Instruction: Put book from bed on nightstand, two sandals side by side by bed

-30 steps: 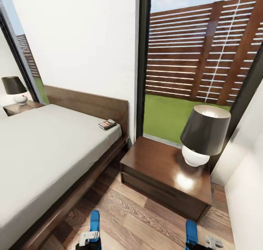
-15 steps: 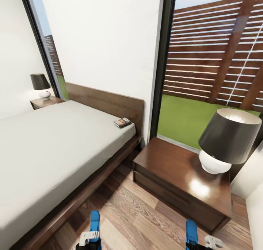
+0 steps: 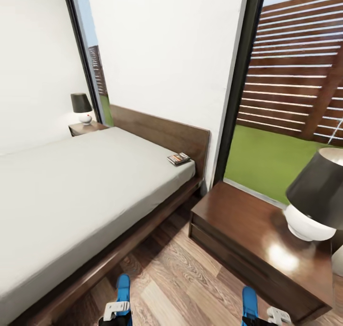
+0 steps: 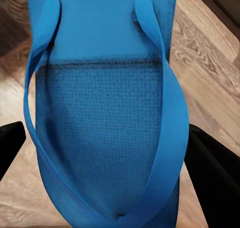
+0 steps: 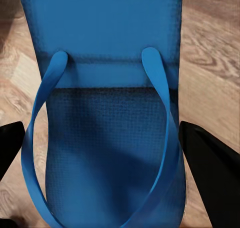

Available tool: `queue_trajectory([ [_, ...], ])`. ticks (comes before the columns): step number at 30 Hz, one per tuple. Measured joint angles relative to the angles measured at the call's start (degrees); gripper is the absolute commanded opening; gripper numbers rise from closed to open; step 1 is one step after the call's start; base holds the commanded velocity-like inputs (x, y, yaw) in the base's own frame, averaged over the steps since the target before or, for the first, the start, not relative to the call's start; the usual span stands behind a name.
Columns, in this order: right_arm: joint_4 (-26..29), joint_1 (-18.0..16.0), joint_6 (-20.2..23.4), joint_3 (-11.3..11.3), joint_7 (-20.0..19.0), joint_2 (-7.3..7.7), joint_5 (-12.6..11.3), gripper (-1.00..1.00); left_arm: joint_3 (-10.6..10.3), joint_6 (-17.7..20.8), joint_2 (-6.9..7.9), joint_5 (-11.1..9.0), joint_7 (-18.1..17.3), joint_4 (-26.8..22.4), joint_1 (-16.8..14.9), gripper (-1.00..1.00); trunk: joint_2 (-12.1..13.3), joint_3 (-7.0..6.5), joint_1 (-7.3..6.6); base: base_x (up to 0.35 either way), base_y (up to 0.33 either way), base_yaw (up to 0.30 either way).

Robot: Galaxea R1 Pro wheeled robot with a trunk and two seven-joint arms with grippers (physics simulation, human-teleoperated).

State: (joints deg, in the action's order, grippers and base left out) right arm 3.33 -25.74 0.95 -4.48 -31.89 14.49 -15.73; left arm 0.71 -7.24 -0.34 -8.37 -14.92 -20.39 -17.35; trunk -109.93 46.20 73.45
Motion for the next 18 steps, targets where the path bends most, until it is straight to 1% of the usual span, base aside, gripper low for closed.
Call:
queue_trajectory([
  [18, 0.0, 0.0, 0.0, 0.0, 0.0, 0.00, 0.0, -1.00, 0.0, 0.0, 0.00, 0.0, 0.0, 0.0, 0.0, -1.00, 0.0, 0.46, 0.00, 0.008, -0.008, 0.276],
])
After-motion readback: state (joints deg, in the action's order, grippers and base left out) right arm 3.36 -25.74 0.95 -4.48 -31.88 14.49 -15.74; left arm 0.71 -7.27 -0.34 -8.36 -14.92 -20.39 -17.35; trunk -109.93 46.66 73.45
